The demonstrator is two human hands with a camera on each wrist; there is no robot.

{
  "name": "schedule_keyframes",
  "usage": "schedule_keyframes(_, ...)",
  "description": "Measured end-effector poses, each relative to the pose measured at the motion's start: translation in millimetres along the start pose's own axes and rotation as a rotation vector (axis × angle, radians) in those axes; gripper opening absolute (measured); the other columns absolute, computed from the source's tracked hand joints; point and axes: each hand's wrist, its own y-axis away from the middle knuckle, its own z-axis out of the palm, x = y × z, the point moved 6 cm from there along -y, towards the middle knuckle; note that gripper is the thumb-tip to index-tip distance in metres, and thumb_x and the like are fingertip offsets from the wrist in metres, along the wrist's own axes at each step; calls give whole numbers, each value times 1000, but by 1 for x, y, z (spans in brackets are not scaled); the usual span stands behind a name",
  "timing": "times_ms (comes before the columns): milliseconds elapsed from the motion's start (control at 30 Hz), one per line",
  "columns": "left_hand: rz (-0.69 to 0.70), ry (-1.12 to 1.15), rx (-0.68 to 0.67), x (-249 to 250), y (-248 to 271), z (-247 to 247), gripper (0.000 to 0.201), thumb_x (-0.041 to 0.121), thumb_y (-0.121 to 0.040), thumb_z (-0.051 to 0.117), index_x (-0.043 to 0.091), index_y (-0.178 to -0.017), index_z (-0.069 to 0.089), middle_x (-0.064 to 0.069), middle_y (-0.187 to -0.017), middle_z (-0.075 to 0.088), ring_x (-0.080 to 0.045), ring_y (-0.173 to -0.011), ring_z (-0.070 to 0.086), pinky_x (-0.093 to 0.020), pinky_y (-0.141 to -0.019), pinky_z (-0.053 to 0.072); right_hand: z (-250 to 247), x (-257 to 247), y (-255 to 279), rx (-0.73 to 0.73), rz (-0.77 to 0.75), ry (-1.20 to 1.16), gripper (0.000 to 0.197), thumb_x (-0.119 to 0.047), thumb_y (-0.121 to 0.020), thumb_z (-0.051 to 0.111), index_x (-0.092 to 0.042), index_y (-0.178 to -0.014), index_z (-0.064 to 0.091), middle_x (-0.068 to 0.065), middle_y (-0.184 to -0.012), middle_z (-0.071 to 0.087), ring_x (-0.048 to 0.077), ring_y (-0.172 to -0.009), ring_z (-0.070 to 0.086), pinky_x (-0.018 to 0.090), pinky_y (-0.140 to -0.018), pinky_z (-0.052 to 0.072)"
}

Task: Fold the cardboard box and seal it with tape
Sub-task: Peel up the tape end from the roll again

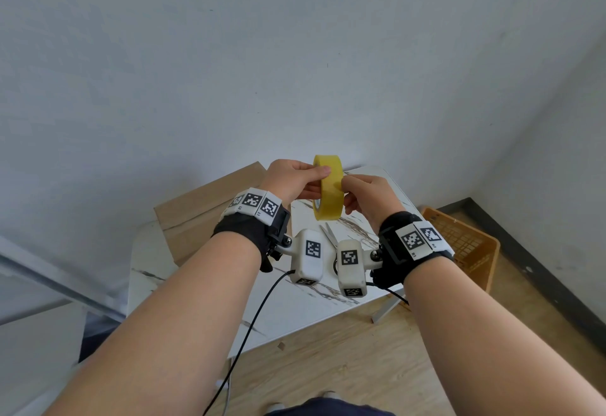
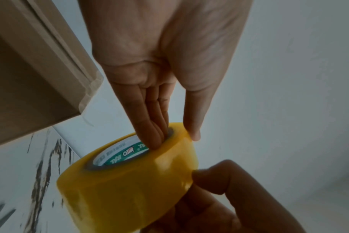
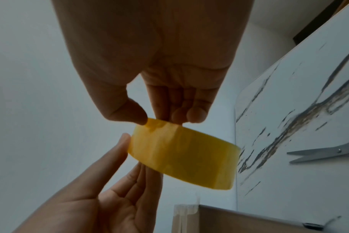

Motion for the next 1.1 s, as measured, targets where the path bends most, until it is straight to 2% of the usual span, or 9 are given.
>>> schedule_keyframes(133,-24,21,-5,0,1,0,35,22,-76,79,-2,-100,69,-17,-89,74,-26,-79,73,-31,-74,60,2,2,-3,-16,-13,-17,12,-13,-76,59,-9,-67,65,6,-59,52,19,-55,47,30,-55,42)
schedule_keyframes(300,-39,31,-5,-2,3,-1,37,18,-77,78,-4,-104,66,-19,-91,73,-28,-79,73,-35,-75,60,3,4,-1,-45,-24,-3,9,-11,-74,62,-10,-74,71,5,-63,56,18,-60,49,29,-57,43)
schedule_keyframes(400,-47,44,2,-1,3,-2,38,15,-79,76,-2,-109,62,-20,-93,72,-30,-81,73,-39,-77,60,4,4,0,-91,-38,3,15,-5,-79,65,-9,-91,74,9,-81,70,17,-71,57,28,-62,45)
schedule_keyframes(467,-46,45,2,0,3,-3,36,14,-82,74,-1,-111,61,-20,-94,71,-30,-81,72,-38,-76,60,5,3,1,-134,-35,11,23,-3,-79,66,-15,-98,73,8,-97,73,17,-80,62,27,-65,46)
schedule_keyframes(533,-44,61,3,2,3,-3,32,12,-84,71,-2,-111,61,-20,-94,70,-29,-79,72,-35,-71,61,4,4,1,-150,-12,37,23,-3,-80,66,-19,-96,73,3,-91,73,16,-79,60,26,-64,45)
schedule_keyframes(633,-56,84,10,2,4,-3,28,11,-86,68,-4,-109,60,-22,-95,69,-28,-77,71,-31,-67,61,2,6,2,-137,17,61,19,-5,-81,65,-15,-95,73,0,-78,66,16,-73,54,26,-62,45)
schedule_keyframes(833,-30,-72,7,5,4,1,40,9,-79,71,2,-116,57,-19,-94,71,-30,-81,73,-40,-77,60,3,6,-1,-90,0,70,24,-3,-80,61,-11,-100,74,3,-86,70,15,-75,58,28,-67,48)
schedule_keyframes(967,21,-230,4,9,3,0,46,14,-74,72,9,-118,58,-12,-93,73,-23,-77,74,-39,-81,59,5,9,-4,-119,-15,82,23,-5,-80,65,-13,-100,74,7,-93,73,19,-79,61,32,-74,50)
schedule_keyframes(1100,-17,-132,-14,8,3,-3,45,8,-75,75,5,-116,58,-16,-91,73,-26,-78,73,-40,-81,59,7,6,-4,-137,-15,52,23,-2,-83,63,-15,-99,72,7,-97,74,19,-84,64,32,-75,50)
